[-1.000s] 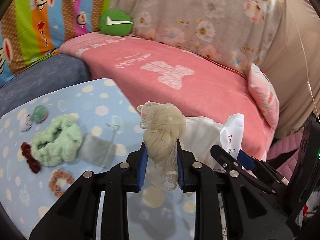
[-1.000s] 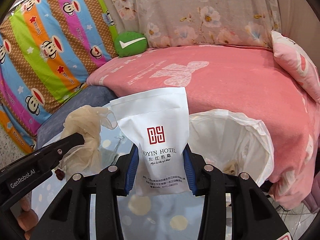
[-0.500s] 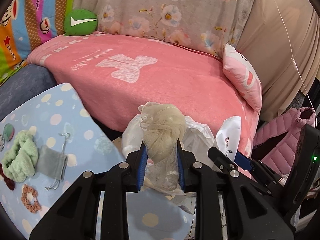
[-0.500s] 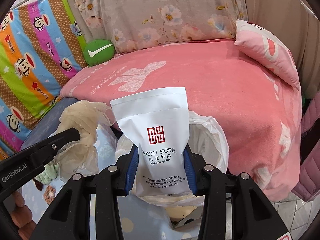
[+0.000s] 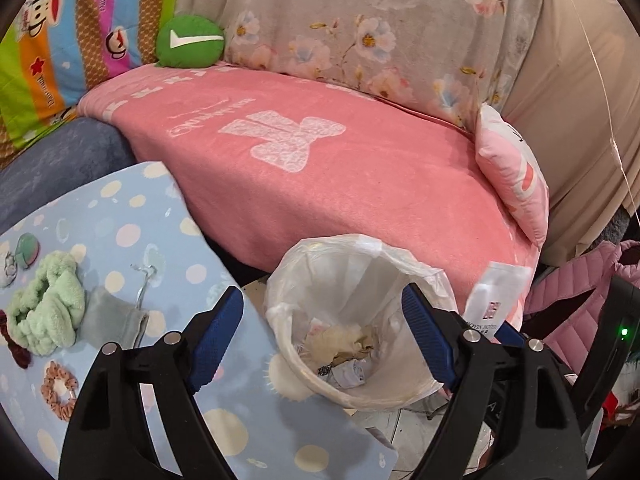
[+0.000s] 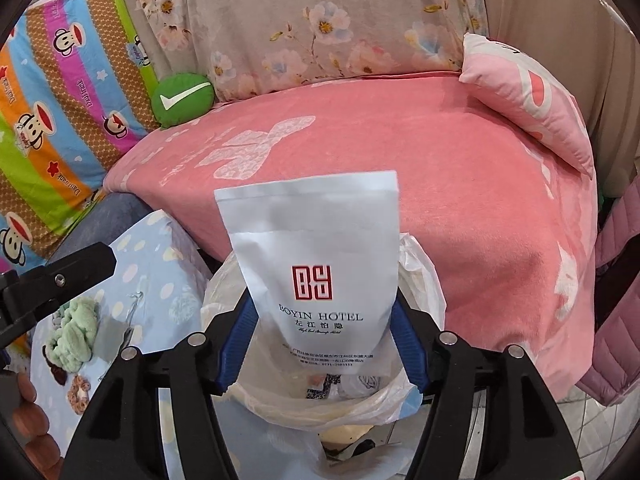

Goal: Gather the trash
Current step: 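Open both tools to drop the puff and bag into the bin, then move both tools back to the remaining items on the table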

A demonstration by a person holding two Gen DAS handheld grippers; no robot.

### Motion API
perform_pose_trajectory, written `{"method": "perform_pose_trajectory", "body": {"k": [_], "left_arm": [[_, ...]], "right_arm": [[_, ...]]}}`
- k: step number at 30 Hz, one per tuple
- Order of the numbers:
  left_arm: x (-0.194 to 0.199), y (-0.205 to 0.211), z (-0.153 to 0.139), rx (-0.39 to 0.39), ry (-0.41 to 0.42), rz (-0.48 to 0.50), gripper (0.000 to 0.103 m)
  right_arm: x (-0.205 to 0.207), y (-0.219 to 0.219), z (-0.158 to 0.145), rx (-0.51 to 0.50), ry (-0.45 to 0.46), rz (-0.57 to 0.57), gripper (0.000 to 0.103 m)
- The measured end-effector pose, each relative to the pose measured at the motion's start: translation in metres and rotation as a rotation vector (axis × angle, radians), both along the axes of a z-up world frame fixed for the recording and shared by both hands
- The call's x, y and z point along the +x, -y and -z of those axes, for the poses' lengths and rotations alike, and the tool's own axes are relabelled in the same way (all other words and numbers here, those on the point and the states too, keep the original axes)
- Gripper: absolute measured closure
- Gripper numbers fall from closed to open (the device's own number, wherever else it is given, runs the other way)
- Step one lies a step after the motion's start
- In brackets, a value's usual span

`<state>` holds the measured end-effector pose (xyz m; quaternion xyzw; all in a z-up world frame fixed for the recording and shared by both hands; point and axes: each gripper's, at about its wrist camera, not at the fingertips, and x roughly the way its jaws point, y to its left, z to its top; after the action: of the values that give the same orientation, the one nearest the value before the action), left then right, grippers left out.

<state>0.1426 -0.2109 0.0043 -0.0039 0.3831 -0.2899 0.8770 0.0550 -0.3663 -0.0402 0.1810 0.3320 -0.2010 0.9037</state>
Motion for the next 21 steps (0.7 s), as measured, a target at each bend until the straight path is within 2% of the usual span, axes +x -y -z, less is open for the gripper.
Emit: {"method": "perform_pose_trajectory", "body": {"k": [3, 10, 21], "left_arm": [[0.002, -0.011, 0.003, -0.005, -0.011, -0.019, 0.026], [0.004, -0.038, 0.01, 0.004, -0.016, -0.068, 0.026], [0.008, -0.08, 0.016, -0.004, -0.039, -0.133, 0.026]], "right_arm": [[0.003, -0.003, 0.0, -0.018, -0.006, -0.005, 0.036], [0.011, -0.014, -0.003, -0.026, -0.003, -0.026, 0.035], [0.016, -0.057, -0.01, -0.045, -0.004, -0.104, 0.032]]}}
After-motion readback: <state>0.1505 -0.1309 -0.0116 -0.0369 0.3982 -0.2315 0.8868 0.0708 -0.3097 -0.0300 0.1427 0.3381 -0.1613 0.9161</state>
